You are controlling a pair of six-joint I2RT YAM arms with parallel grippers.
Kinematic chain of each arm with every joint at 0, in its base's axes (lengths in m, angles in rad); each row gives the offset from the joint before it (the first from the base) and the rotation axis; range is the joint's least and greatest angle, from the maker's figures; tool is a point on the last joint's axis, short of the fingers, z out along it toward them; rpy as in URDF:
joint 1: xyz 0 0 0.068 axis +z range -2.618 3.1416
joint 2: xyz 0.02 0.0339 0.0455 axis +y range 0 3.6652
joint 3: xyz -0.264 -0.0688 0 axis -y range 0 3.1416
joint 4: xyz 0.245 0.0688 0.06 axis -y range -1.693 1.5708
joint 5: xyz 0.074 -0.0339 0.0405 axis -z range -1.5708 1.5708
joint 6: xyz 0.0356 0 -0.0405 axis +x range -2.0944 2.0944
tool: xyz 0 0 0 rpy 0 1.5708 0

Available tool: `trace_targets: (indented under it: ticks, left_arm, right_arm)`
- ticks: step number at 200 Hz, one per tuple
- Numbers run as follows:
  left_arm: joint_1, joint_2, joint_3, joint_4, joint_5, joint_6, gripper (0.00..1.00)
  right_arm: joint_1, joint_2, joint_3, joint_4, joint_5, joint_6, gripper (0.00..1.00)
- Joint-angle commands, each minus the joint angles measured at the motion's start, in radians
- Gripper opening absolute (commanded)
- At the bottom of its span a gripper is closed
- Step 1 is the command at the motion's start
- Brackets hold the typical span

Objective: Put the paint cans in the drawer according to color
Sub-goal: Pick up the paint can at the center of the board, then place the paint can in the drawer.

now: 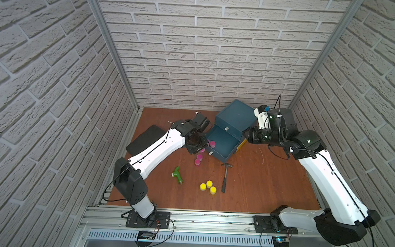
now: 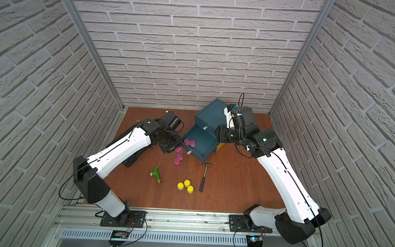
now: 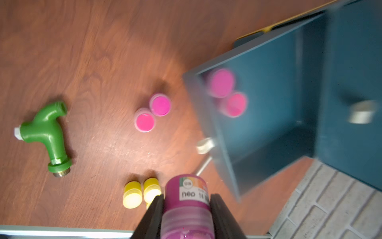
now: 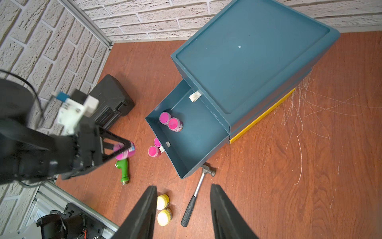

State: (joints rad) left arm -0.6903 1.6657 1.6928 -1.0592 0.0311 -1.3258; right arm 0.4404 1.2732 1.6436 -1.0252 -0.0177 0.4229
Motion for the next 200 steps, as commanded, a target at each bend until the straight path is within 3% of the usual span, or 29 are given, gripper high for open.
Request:
trace_targets:
  ticks: [1, 60, 81, 200]
  left_arm:
    - [0.003, 0.126, 0.145, -0.063, 0.001, 0.051, 0.35]
    - [-0.023, 0.499, 0.609, -0.099, 0.091, 0.057, 0.34]
    - [-0.031, 0.588, 0.700, -0.125, 0.102, 0.056, 0.34]
    - [-0.065, 0.542, 0.472, -0.126, 0.131, 0.020, 0.32]
  right_arm:
    - [-0.003, -0.030, 0.005, 0.043, 0.016, 0.010, 0.48]
    - [-0.005, -0.063, 0.003, 0.023, 0.039, -0.008, 0.48]
    - [-0.006, -0.074, 0.001, 0.013, 0.048, -0.013, 0.48]
    - [-0.016, -0.087, -0.023, 0.022, 0.049, -0.007, 0.48]
